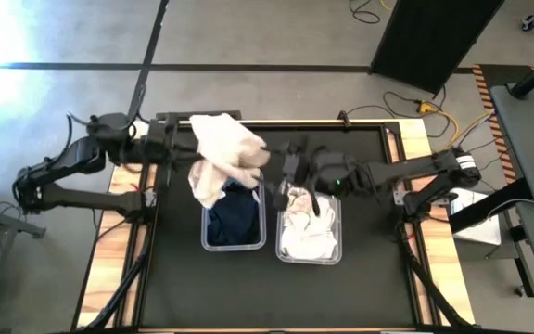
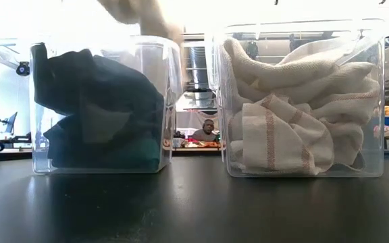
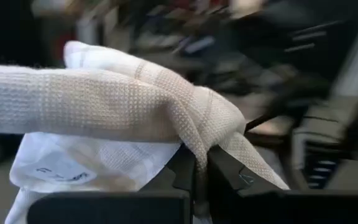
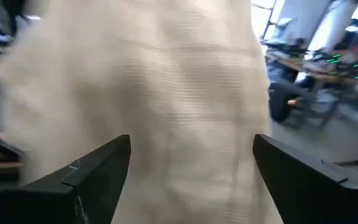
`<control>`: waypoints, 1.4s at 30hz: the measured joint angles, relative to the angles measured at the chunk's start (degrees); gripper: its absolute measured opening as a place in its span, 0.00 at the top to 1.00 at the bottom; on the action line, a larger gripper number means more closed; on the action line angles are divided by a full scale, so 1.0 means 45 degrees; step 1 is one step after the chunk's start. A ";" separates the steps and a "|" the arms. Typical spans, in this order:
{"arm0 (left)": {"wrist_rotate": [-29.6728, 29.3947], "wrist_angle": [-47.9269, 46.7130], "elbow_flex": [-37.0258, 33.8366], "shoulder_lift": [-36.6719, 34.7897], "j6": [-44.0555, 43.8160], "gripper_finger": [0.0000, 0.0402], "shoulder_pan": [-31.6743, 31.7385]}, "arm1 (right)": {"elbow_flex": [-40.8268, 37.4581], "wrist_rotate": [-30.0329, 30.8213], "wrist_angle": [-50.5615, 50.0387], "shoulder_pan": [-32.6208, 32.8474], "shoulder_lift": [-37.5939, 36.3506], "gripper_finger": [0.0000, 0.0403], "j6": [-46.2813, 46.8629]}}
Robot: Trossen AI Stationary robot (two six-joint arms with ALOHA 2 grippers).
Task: Sort towels by color in basket
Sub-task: Put the white towel into the right transparent bin
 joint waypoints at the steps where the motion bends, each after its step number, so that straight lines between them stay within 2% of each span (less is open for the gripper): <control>1: 0.0016 0.0583 -0.0004 0.0069 0.0289 0.99 -0.0573 | 0.0000 -0.0151 -0.0011 -0.0271 0.0000 0.17 0.0190; 4: 0.0011 0.2080 -0.0004 0.0426 0.1227 0.99 -0.2016 | 0.0000 -0.1170 -0.0148 -0.1069 0.0000 0.18 0.0989; 7: 0.0006 0.3138 -0.0011 0.0920 0.1936 0.99 -0.2881 | 0.0085 -0.3108 -0.0063 -0.1668 0.0000 0.16 0.1447; 13: 0.0015 0.4637 -0.0009 0.2036 0.2507 1.00 -0.3143 | 0.0656 -0.6621 0.0052 -0.2125 0.0000 0.14 0.2005; 15: 0.0013 0.5187 -0.0009 0.2469 0.2527 1.00 -0.3064 | 0.0886 -0.7265 0.0125 -0.2118 0.0000 0.15 0.2243; 20: -0.0055 0.6329 -0.0004 0.3436 0.2871 0.98 -0.3029 | 0.1133 -0.7386 0.0143 -0.2101 -0.0010 0.18 0.2713; 26: -0.1320 0.6448 0.0030 0.3926 0.2593 0.92 -0.2939 | 0.1288 -0.7251 0.0074 -0.2091 -0.0015 0.29 0.3261; 32: -0.1445 0.5977 0.0049 0.4247 0.2472 0.78 -0.2865 | 0.1384 -0.6640 0.0057 -0.2079 -0.0019 0.53 0.3629; 39: -0.1972 0.4306 -0.0057 0.4514 0.2464 0.57 -0.2844 | 0.1428 -0.6513 0.0363 -0.2067 -0.0019 0.90 0.3528; 42: -0.2244 0.3586 0.0064 0.4280 0.2519 0.49 -0.2844 | 0.1428 -0.6286 0.0394 -0.2062 -0.0057 0.94 0.3418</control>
